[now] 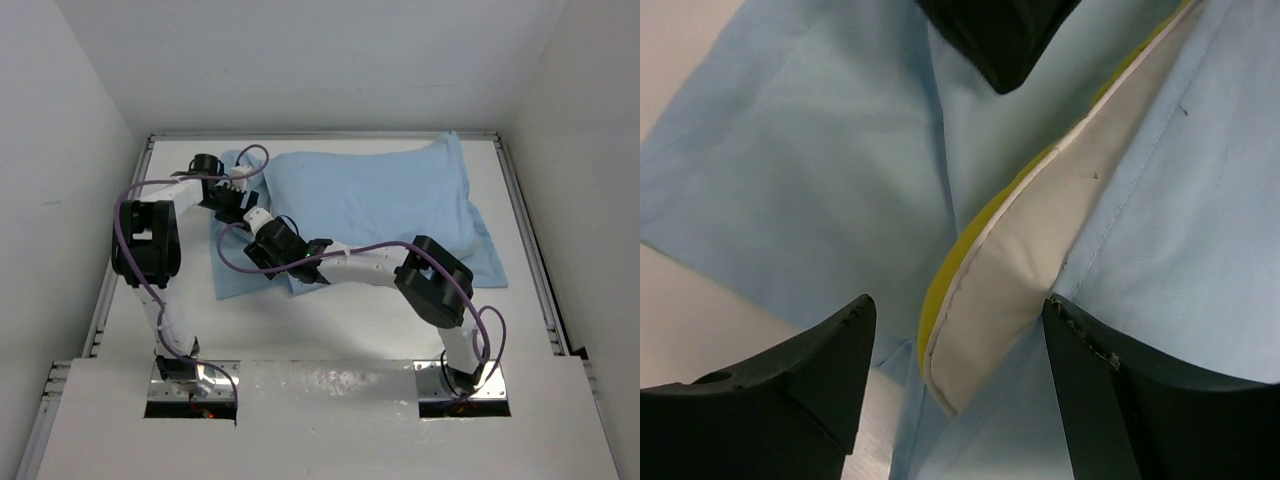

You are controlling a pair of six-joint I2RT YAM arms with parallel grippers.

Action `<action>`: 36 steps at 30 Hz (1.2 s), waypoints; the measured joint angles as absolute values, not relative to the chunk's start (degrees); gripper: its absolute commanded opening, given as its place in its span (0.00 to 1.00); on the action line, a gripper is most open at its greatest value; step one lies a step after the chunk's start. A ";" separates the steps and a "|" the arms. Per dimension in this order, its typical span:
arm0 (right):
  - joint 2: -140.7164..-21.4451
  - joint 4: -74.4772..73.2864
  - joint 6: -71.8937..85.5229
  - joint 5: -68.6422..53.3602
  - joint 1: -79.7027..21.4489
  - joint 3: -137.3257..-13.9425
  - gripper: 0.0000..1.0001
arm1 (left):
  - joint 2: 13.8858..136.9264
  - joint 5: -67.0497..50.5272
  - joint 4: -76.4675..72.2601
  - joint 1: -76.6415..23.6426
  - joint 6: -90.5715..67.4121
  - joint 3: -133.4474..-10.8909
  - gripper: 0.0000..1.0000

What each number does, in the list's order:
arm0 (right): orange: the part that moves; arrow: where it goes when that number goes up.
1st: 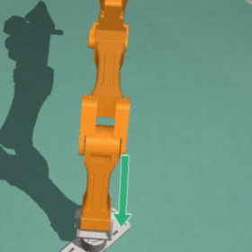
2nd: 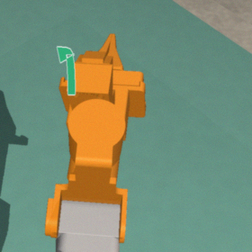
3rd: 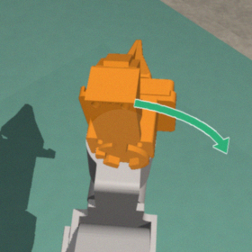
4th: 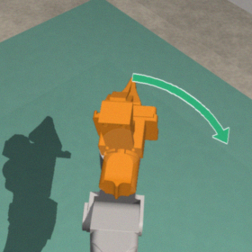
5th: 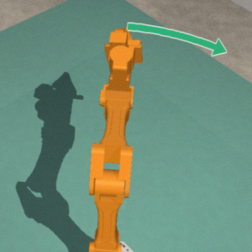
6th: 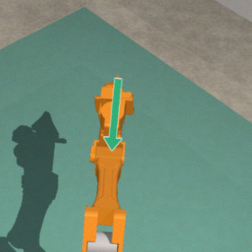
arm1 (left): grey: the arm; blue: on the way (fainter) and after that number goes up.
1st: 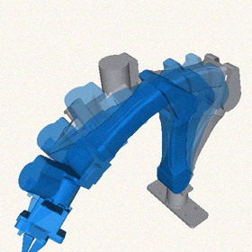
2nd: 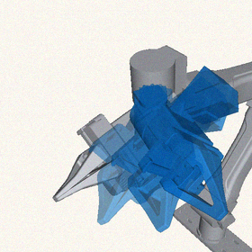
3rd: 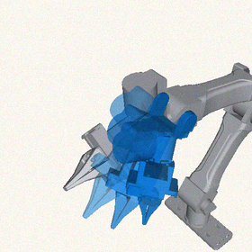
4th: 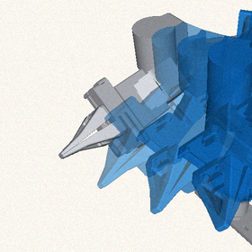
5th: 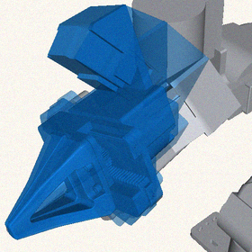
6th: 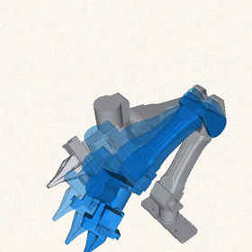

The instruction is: Put the pillow into the pillowcase

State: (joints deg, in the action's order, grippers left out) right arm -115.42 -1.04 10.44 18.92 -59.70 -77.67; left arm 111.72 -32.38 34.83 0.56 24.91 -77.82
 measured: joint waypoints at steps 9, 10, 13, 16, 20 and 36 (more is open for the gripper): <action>-116.36 2.22 13.85 26.17 -59.70 -74.94 0.54 | 117.64 -28.51 31.57 0.40 20.05 -79.77 0.00; -116.55 1.91 14.44 27.09 -59.59 -75.05 0.51 | 118.24 -29.04 31.03 0.47 20.16 -79.99 0.00; -118.87 -0.99 16.71 28.58 -58.41 -77.80 0.15 | 118.43 -31.07 31.48 0.89 20.62 -80.23 0.00; -121.19 -3.60 20.62 27.75 -55.27 -80.14 0.00 | 118.08 -33.69 35.07 1.50 23.18 -80.55 0.00; -117.49 -2.68 24.97 25.39 -49.01 -76.66 0.00 | 113.58 -36.25 40.51 3.11 28.32 -80.79 0.00; -111.26 -1.52 26.39 21.80 -41.65 -82.81 0.00 | 108.38 -54.65 68.51 3.25 50.11 -103.46 0.00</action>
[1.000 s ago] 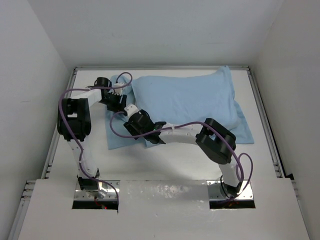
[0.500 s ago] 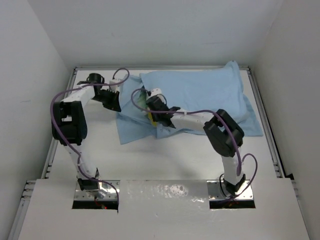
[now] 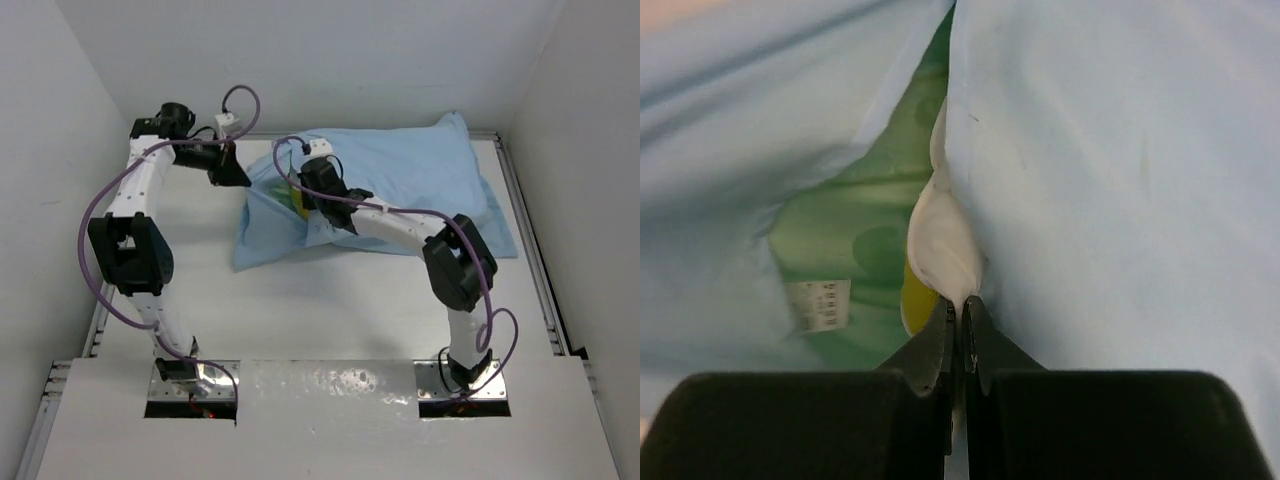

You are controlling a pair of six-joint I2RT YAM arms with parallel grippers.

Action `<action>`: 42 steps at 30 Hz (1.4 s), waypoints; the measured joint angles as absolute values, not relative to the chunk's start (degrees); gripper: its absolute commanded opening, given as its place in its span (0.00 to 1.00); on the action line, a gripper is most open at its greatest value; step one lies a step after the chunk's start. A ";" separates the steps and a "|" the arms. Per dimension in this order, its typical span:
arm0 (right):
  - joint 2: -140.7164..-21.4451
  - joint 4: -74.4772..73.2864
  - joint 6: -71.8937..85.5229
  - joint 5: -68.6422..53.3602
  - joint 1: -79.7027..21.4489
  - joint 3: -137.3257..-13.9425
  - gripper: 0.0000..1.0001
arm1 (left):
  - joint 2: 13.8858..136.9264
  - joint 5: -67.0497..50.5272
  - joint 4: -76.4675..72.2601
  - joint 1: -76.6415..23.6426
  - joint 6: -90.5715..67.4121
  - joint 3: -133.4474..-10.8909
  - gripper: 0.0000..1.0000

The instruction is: Put the pillow into the pillowcase

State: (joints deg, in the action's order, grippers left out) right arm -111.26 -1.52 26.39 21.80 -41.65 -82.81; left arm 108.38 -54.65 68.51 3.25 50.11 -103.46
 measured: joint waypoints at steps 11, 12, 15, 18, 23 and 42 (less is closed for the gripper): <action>-117.67 1.61 26.79 9.19 -46.78 -81.67 0.90 | 108.40 -72.18 50.04 -1.21 28.97 -106.24 0.00; -115.55 0.43 26.59 10.26 -47.33 -80.77 0.95 | 108.40 -71.44 44.58 -0.71 23.92 -103.72 0.00; -107.53 -7.49 23.77 18.31 -47.13 -81.78 0.99 | 108.95 -71.16 33.71 1.48 10.35 -98.21 0.00; -101.25 -18.48 19.53 24.95 -44.82 -88.90 0.99 | 112.40 -67.05 27.99 3.77 4.67 -102.76 0.00; -88.47 -28.18 15.90 26.92 -43.70 -98.65 0.92 | 120.09 -58.72 22.98 7.16 1.93 -113.03 0.00; -84.44 -32.10 24.80 7.11 5.98 -49.25 0.94 | 121.51 -37.89 40.62 14.48 20.78 -116.46 0.76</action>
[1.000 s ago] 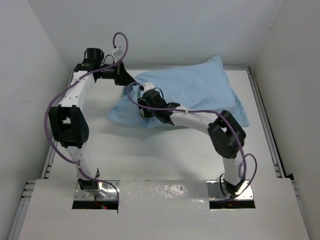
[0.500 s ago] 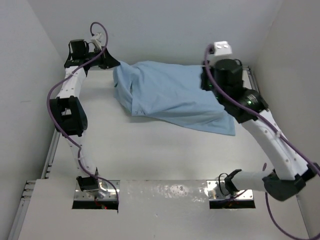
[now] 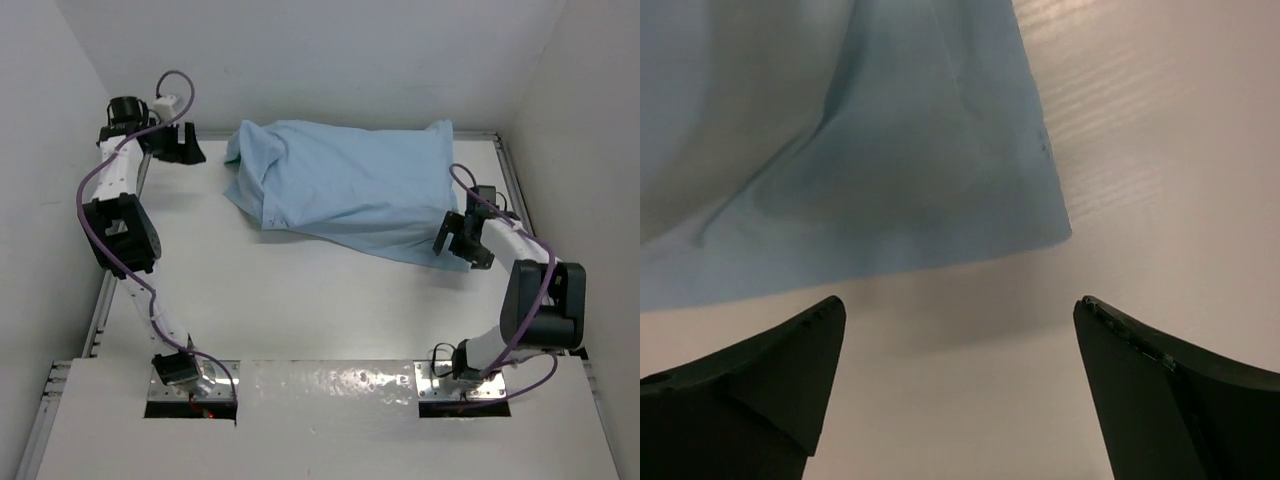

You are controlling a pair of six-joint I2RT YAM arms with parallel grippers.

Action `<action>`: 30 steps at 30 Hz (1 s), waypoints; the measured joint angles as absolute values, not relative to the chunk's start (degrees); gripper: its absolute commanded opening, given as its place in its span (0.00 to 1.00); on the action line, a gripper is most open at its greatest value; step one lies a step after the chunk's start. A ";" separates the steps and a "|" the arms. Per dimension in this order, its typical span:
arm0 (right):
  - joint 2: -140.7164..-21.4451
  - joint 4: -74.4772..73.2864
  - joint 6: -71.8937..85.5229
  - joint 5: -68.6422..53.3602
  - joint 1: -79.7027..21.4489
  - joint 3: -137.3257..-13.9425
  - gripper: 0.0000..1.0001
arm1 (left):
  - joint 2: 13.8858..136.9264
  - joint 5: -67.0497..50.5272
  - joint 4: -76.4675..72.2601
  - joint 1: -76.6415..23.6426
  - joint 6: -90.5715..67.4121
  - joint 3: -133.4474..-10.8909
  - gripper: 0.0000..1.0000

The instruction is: Put the pillow into the pillowcase

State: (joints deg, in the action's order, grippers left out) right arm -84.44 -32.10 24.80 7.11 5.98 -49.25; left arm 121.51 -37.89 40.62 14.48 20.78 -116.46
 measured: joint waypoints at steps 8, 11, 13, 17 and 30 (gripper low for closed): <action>-92.03 -24.86 28.99 10.66 7.03 -49.54 0.93 | 128.77 -36.12 45.89 15.29 25.12 -109.71 1.00; -91.37 -22.46 29.85 12.03 7.42 -47.94 0.93 | 132.09 -36.14 44.27 12.86 24.34 -107.59 1.00; -91.33 -21.47 30.09 12.25 7.70 -47.16 0.93 | 132.79 -36.71 41.23 11.40 23.53 -107.02 1.00; -91.37 -19.59 30.50 12.80 7.94 -46.06 0.90 | 133.12 -34.92 35.90 8.82 23.14 -106.76 1.00; -87.35 -11.42 33.47 8.95 8.19 -37.60 0.00 | 136.68 -40.38 37.56 7.94 25.96 -108.60 0.00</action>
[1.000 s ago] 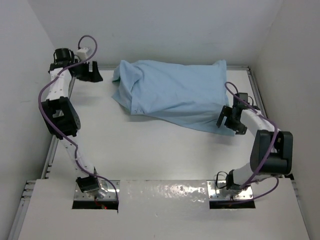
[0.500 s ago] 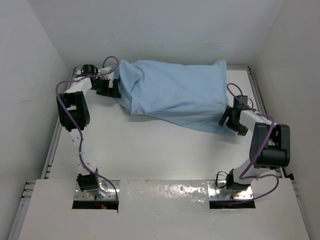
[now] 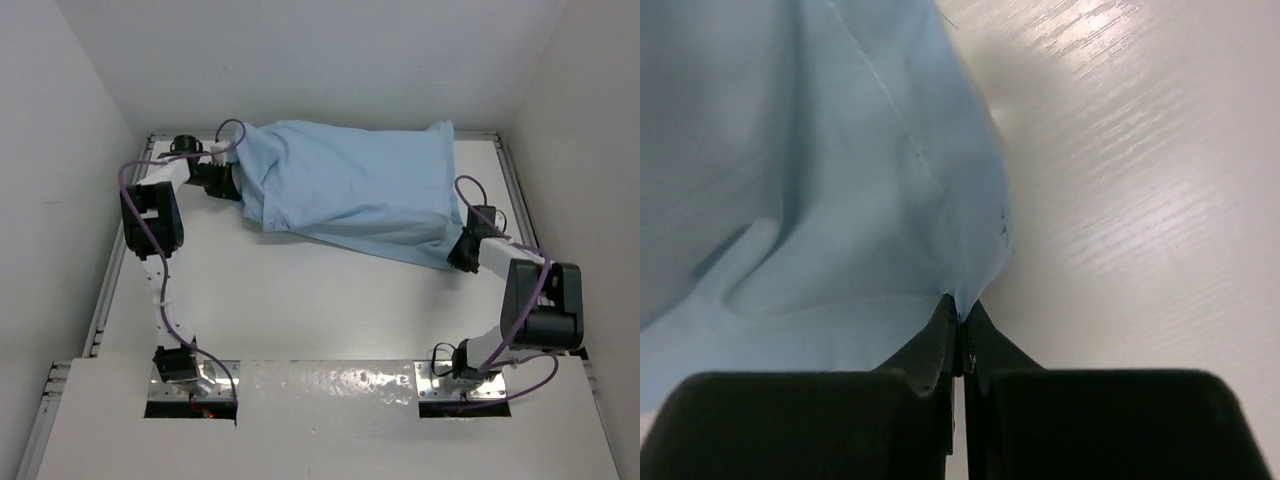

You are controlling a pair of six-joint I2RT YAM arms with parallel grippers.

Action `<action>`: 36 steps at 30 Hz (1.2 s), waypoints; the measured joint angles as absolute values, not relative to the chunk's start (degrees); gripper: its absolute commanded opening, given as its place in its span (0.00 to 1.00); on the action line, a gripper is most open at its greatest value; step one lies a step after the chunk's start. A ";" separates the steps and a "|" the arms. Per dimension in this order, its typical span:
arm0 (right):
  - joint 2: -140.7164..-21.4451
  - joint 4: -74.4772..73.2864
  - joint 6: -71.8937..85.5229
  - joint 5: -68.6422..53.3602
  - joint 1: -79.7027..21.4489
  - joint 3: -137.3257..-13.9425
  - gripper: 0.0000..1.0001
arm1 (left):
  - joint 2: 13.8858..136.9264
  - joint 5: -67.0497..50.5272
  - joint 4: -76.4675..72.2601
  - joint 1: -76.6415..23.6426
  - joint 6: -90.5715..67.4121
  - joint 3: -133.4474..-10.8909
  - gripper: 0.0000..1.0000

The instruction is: Put the pillow into the pillowcase

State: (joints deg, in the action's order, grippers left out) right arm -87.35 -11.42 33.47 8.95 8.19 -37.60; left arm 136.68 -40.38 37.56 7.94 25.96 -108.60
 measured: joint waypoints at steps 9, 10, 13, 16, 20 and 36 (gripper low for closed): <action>-68.86 -19.90 31.48 4.25 8.16 -43.99 0.00 | 124.46 -54.78 44.03 14.28 20.95 -108.14 0.00; -66.43 -22.00 31.14 3.77 8.16 -49.91 0.00 | 122.37 -56.34 43.66 15.90 19.22 -110.63 0.00; -63.75 -27.44 29.58 2.70 8.10 -66.61 0.00 | 115.37 -61.10 38.52 21.76 10.48 -117.91 0.00; -63.75 -30.17 27.73 2.59 8.08 -85.65 0.00 | 106.50 -65.58 21.96 29.98 -6.44 -118.93 0.00; -64.12 -32.73 24.16 2.81 7.27 -107.66 0.00 | 100.36 -71.37 0.97 40.01 -26.44 -127.39 0.00; -57.12 -47.09 15.55 15.14 8.14 -108.22 0.00 | 94.91 -79.96 -19.44 53.49 -47.90 -130.45 0.00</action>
